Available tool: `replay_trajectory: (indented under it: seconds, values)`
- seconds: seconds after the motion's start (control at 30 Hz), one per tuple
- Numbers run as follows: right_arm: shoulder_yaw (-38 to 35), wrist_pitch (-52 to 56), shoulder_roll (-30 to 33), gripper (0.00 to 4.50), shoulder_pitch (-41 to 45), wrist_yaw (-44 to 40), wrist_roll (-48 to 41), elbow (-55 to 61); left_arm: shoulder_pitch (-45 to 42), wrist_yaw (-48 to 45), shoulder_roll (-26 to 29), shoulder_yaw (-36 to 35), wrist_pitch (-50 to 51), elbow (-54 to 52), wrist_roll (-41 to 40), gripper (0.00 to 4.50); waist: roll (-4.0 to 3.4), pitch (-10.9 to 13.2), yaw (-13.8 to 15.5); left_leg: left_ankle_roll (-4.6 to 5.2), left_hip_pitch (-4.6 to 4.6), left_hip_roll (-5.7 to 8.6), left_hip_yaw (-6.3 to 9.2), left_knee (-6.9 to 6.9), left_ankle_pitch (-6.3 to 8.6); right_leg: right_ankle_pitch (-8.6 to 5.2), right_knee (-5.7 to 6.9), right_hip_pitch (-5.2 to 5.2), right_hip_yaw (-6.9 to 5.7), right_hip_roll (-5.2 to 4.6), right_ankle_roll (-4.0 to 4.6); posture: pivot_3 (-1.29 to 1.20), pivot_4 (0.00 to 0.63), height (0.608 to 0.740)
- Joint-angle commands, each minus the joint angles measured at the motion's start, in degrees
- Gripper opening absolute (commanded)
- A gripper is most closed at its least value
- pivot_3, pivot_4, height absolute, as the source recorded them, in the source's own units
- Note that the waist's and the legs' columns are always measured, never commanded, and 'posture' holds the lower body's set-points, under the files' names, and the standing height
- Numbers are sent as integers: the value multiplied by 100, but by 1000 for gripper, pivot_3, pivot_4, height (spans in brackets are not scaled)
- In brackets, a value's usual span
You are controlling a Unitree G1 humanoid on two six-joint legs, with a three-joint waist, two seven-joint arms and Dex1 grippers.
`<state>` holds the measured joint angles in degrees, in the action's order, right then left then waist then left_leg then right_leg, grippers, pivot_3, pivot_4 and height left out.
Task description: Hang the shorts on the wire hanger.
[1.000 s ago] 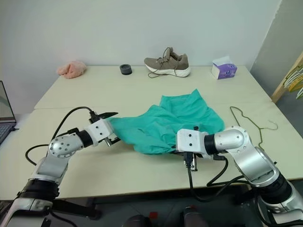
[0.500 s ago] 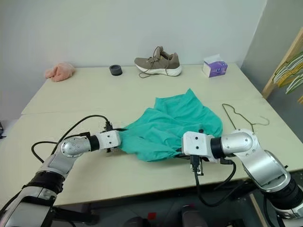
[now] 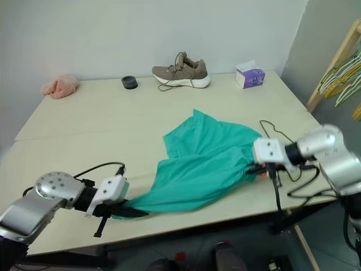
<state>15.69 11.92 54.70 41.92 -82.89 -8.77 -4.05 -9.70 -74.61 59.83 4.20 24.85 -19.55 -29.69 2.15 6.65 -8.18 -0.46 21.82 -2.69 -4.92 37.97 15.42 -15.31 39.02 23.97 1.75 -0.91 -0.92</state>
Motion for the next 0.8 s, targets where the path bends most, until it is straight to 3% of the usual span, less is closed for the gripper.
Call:
replay_trajectory:
  seconds: [0.03,0.13,0.27,0.37,0.5,0.6,0.67,0.8]
  values:
    - [332,-650,-752,0,1437,2,667,-2208,-959,992,-759,-363,704,207,-411,19,-9,4,47,0,-13,4,1,1,0,1,-1,-15,1,19,-1,-31,68,740]
    - [550,-1575,-1488,0,2540,771,1360,-4030,-1837,1870,-1532,-302,833,975,-1,19,-10,-1,114,2,-2,3,10,2,-3,15,-7,-17,-1,31,14,-25,59,740]
    - [1043,-2776,-2550,0,4145,3649,2697,-6030,-3758,3547,-2466,-393,441,3345,1038,19,-11,-1,188,-5,33,5,0,16,-7,29,9,22,7,28,26,-21,46,740]
    - [1265,-3334,-2998,0,5026,5419,3370,-6701,-5165,4118,-2439,-540,-602,5189,1649,19,-10,-3,167,-61,115,3,-8,16,-40,52,21,119,24,9,29,-26,40,740]
    - [1192,-4113,-3125,0,6135,7411,3839,-6929,-7150,4788,-1805,-555,-2385,6946,2440,19,-9,-5,129,-78,214,0,-35,-7,-47,50,50,248,27,-11,27,-22,35,740]
    - [999,-4857,-2922,0,6486,8322,3919,-6861,-7725,4794,-1217,-64,-3727,6832,3390,19,-9,-5,122,-82,294,2,-47,-9,-47,47,51,338,26,-20,23,-22,38,740]
    - [903,-5392,-2738,0,6353,8523,3897,-6786,-7606,4562,-802,274,-4281,6264,3965,19,-11,-6,135,-87,295,1,-57,-17,-43,41,38,337,27,-23,17,-7,37,740]
    - [1012,-6278,-2592,0,5395,8191,3962,-6703,-6136,3456,-495,143,-3466,4729,3484,19,-26,-60,205,-83,276,6,-79,-10,-39,37,16,307,35,-25,12,-6,44,740]
